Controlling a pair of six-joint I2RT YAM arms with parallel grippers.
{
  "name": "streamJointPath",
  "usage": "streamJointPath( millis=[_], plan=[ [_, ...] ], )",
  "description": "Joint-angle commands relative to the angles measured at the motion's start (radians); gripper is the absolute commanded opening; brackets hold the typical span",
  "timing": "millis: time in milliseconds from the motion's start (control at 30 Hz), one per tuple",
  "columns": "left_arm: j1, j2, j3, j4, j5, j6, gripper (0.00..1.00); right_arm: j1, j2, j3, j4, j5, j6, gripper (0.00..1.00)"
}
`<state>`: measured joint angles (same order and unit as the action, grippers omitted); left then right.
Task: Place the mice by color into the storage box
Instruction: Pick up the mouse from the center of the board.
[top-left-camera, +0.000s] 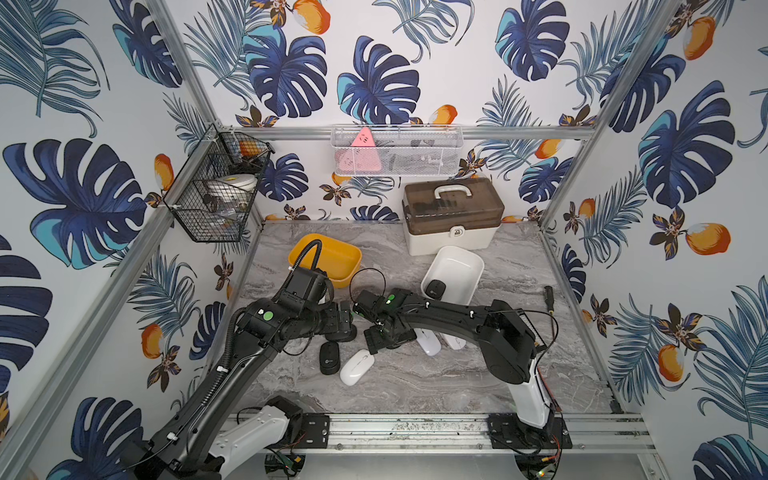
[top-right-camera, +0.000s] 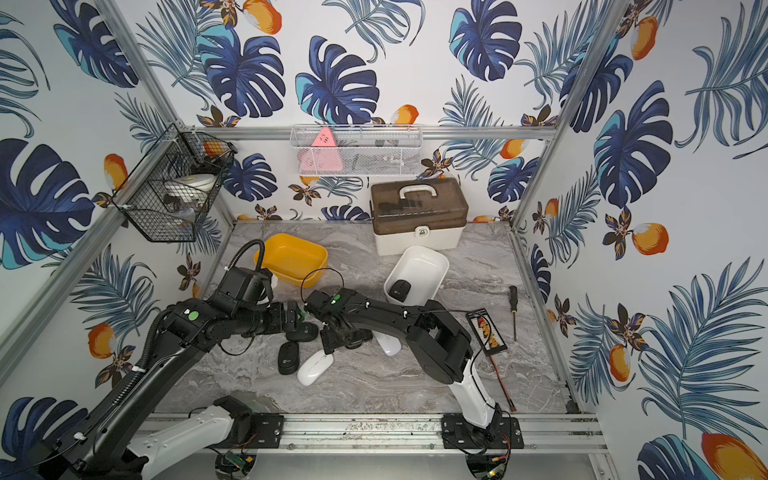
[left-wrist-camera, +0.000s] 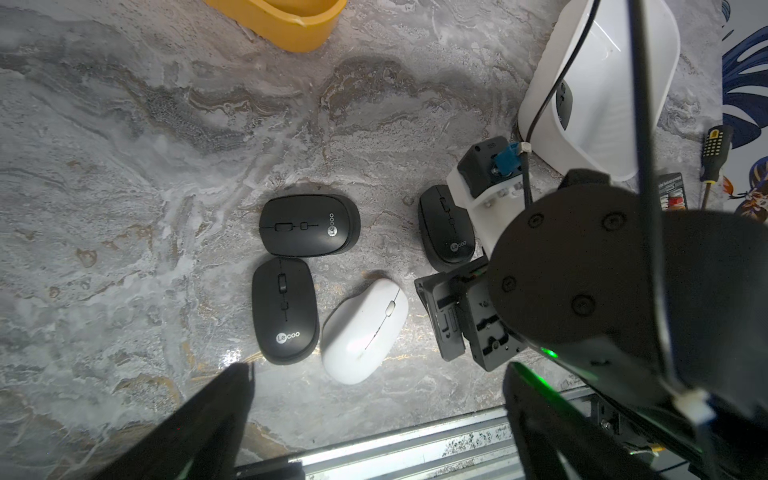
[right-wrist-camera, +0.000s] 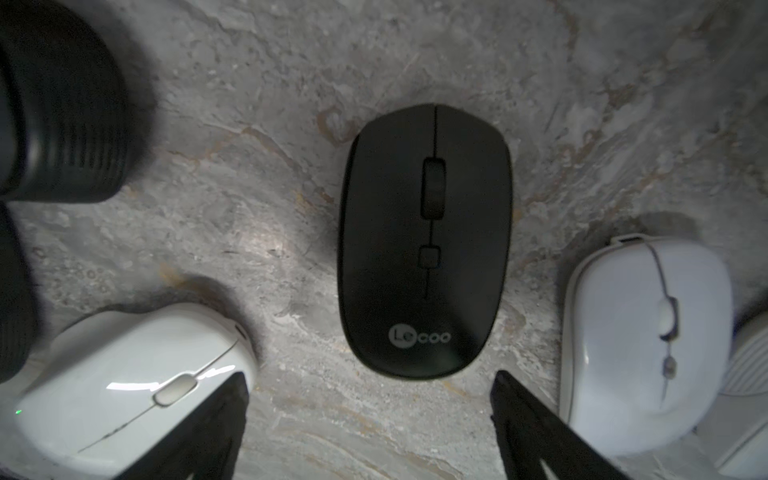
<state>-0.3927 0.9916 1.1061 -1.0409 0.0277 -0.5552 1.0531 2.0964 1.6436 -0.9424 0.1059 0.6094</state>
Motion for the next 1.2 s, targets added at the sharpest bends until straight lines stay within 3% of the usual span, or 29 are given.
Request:
streamJointPath(
  millis=[0, 367, 533, 600, 867, 967, 1167],
  plan=[
    [0.002, -0.006, 0.006, -0.027, -0.022, 0.003, 0.99, -0.018, 0.003, -0.02, -0.003, 0.025, 0.011, 0.92],
    [0.003, 0.0, 0.02, -0.036, -0.036, 0.008, 0.99, -0.082, 0.076, 0.031, 0.089, -0.061, -0.032, 0.83],
    [0.003, -0.003, 0.014, -0.044, -0.044, 0.005, 0.99, -0.084, 0.096, 0.033, 0.088, -0.089, -0.029, 0.73],
    [0.003, -0.005, 0.012, -0.044, -0.046, 0.004, 0.99, -0.085, 0.086, 0.013, 0.096, -0.093, -0.018, 0.65],
    [0.003, 0.007, 0.018, -0.031, -0.045, 0.001, 0.99, -0.093, 0.013, 0.026, 0.049, -0.035, 0.007, 0.62],
    [0.003, 0.016, 0.03, -0.025, -0.043, 0.003, 0.99, -0.139, -0.061, 0.031, 0.038, -0.025, 0.029, 0.6],
    [0.003, 0.036, 0.043, -0.012, -0.029, 0.012, 0.99, -0.327, -0.184, 0.05, -0.005, 0.012, 0.044, 0.59]
  ],
)
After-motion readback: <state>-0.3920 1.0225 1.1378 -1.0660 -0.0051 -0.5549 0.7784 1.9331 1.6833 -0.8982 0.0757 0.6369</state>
